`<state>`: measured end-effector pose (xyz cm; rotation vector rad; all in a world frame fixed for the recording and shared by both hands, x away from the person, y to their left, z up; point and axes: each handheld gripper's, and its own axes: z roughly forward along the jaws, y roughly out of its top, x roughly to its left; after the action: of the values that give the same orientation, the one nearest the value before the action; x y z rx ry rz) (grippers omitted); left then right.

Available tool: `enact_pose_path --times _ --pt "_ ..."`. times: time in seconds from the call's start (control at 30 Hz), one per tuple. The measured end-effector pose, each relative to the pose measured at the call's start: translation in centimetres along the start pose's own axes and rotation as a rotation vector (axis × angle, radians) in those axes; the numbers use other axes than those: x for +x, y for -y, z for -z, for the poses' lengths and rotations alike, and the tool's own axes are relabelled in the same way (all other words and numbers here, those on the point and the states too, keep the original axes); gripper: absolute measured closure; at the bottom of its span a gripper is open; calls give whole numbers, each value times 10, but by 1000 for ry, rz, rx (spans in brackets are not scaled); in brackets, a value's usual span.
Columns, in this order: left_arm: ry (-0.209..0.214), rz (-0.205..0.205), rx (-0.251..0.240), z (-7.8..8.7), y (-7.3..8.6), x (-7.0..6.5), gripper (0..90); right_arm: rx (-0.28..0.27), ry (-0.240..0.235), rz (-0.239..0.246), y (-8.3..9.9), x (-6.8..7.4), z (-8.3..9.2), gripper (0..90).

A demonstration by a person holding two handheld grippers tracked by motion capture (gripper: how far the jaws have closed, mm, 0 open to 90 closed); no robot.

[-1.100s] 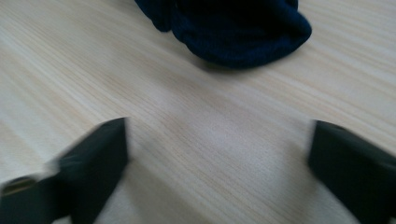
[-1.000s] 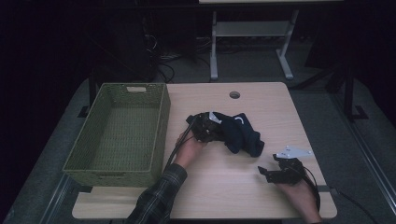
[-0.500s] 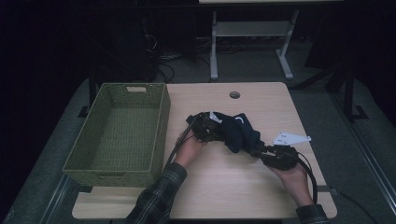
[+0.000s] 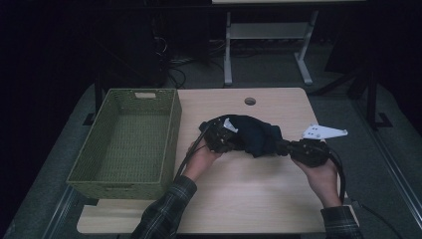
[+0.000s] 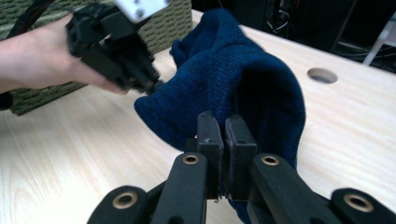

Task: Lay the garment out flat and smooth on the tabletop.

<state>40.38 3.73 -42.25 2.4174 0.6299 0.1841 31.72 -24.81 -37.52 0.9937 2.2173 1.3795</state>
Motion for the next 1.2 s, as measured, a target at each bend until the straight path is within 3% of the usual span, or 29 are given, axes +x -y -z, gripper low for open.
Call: enact_pose_path --times 0.3,0.47,0.63,0.83,0.9,1.0,1.2 --pt "-8 -41 -29 19 3 -8 900 -10 48 39 -30 -7 7 872" --pt "-15 -58 -40 8 -1 -3 900 -19 65 46 -40 -12 8 872" --pt "-9 -77 -19 -8 -3 2 747 -13 62 42 -44 -16 6 873" --pt "-26 -68 -6 -26 -2 10 657 -11 47 30 -42 -16 3 873" --pt "-14 -60 15 -32 -1 13 688 -13 47 28 -43 -16 2 873" --pt "12 -48 27 -33 0 14 852 -13 47 29 -43 -16 2 873" --pt "39 -32 -1 -19 0 7 873 -10 58 27 -45 -19 2 873"
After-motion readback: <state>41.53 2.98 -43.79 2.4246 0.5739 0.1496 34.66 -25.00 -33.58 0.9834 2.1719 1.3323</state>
